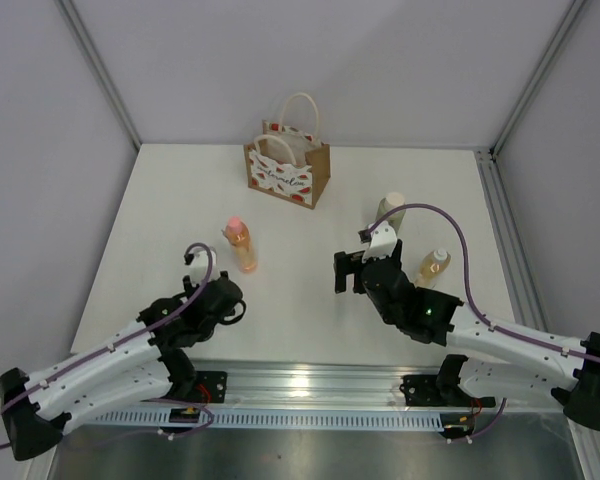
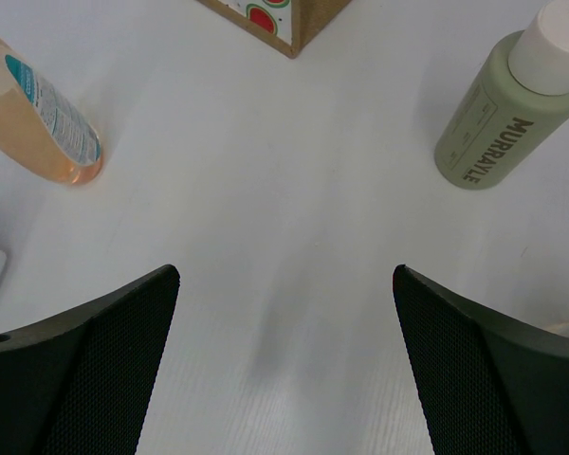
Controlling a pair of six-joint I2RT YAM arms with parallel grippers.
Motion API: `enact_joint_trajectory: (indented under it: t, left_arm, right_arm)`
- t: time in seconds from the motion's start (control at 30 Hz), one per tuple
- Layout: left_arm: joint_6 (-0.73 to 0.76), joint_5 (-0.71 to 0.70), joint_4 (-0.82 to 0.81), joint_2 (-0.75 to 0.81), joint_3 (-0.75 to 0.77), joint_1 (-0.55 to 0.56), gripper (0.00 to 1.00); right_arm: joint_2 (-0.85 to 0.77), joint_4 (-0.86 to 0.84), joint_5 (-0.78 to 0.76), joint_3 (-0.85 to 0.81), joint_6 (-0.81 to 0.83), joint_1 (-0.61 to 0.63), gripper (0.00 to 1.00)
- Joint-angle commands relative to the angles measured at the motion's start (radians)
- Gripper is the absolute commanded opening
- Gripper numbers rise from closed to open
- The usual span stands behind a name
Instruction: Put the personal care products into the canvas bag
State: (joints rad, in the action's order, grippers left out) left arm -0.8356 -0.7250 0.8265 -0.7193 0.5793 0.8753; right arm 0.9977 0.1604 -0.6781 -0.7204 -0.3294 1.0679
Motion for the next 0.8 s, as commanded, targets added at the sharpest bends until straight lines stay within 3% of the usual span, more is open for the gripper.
enact_joint_trajectory:
  t: [0.0, 0.17, 0.3, 0.37, 0.53, 0.77]
  left_arm:
    - [-0.034, -0.064, -0.043, -0.002, 0.056, 0.129, 0.00]
    - [-0.069, -0.079, -0.020, -0.109, 0.135, 0.325, 0.00]
    - [-0.053, -0.105, -0.021, -0.221, 0.237, 0.418, 0.00]
    - [0.030, -0.105, -0.058, -0.255, 0.301, 0.430, 0.00]
    - [0.317, -0.053, -0.355, -0.290, 0.367, 0.412, 0.00]
    - [0.530, 0.209, -0.457, -0.420, 0.674, 0.131, 0.00]
  right_arm:
    - [-0.008, -0.016, -0.040, -0.031, -0.011, 0.004, 0.98]
    - [-0.010, -0.009, -0.051, -0.033, -0.014, 0.004, 0.98]
    - [-0.031, 0.004, -0.067, -0.036, -0.026, 0.006, 0.98]
    - [-0.051, 0.011, -0.080, -0.033, -0.036, 0.004, 0.98]
    - [-0.163, -0.001, -0.112, 0.007, -0.053, 0.003, 0.98]
    - [-0.286, -0.019, -0.141, 0.048, -0.069, 0.001, 0.98]
